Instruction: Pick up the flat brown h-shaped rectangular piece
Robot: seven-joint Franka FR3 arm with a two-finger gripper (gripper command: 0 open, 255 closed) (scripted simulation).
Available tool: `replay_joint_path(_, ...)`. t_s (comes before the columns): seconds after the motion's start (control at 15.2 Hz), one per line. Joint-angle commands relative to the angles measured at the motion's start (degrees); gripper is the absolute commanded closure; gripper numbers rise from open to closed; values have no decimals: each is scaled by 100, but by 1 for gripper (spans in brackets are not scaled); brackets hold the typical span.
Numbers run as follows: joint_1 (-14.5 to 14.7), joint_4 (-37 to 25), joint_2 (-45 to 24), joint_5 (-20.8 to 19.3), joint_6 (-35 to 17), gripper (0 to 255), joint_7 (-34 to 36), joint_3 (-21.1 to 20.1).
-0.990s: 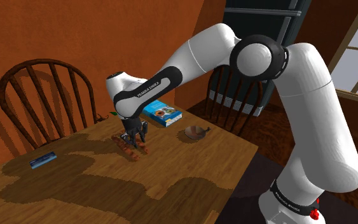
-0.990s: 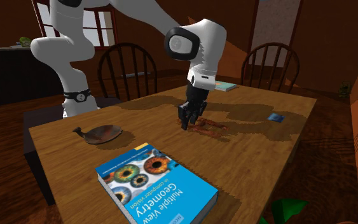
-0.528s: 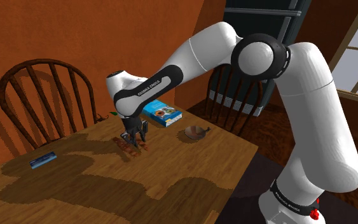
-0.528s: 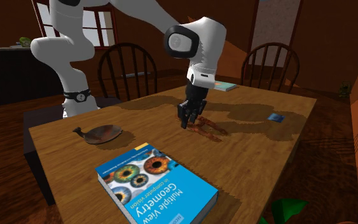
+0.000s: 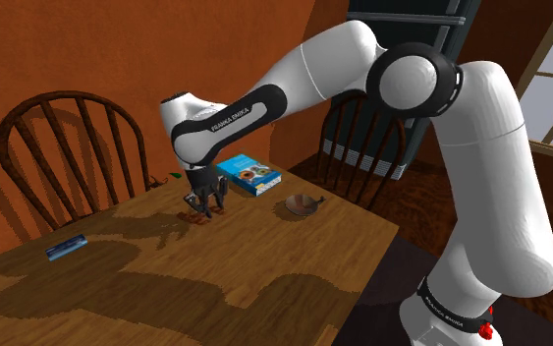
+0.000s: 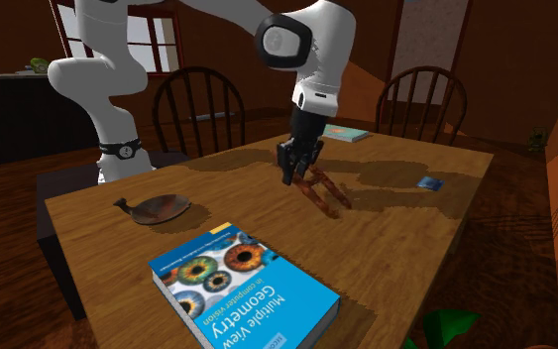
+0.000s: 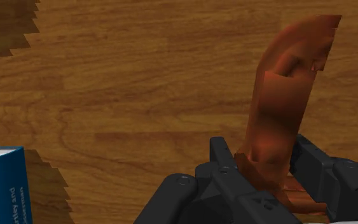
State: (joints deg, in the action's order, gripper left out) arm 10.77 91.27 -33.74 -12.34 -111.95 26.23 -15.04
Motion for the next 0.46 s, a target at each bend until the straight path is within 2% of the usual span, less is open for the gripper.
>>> replay_joint_path(0.0, -13, -8, 95, 26, 103, 255, -21, -14)
replay_joint_path(0.4, -24, -109, 243, 72, 345, 255, -58, -39)
